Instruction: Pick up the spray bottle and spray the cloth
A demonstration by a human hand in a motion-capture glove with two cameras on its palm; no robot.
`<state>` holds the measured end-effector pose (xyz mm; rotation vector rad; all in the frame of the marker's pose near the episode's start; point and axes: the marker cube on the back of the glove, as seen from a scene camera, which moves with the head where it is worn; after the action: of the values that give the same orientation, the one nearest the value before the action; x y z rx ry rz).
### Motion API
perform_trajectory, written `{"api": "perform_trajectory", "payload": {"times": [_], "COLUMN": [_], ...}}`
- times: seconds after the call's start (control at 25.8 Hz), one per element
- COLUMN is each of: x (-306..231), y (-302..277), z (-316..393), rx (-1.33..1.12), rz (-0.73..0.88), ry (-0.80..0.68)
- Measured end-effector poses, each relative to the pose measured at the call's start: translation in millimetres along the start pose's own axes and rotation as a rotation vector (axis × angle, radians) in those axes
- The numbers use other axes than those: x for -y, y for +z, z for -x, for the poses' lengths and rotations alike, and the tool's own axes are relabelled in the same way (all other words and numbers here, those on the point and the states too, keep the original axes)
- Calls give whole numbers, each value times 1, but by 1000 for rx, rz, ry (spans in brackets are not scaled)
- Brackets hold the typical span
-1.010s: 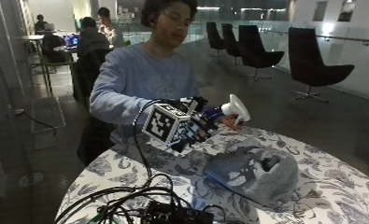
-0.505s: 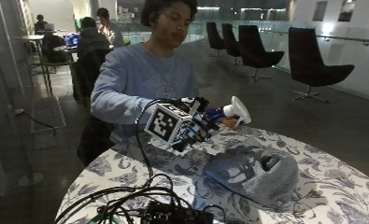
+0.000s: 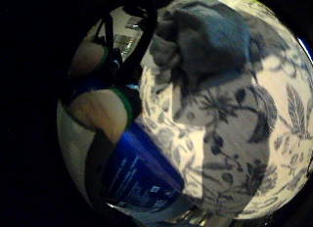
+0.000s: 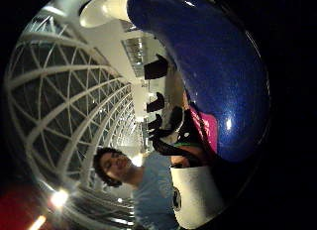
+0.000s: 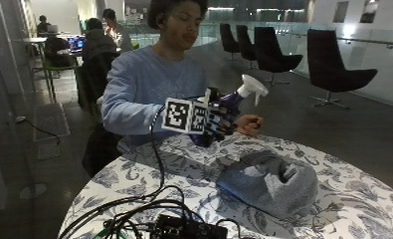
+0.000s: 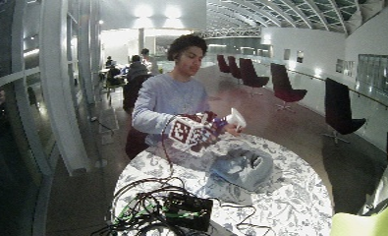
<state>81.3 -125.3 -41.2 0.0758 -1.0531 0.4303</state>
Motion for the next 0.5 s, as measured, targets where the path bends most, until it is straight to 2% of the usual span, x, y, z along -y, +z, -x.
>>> {"api": "perform_trajectory", "payload": {"times": [0.12,0.23,0.35,0.5], "x": [9,19,30,36], "y": [29,71,120,171], "z": [18,32,40,32], "rx": [0,21,77,126], "rz": [-39,-11,55,248], "ry": [-217,-398,-503,-565]}}
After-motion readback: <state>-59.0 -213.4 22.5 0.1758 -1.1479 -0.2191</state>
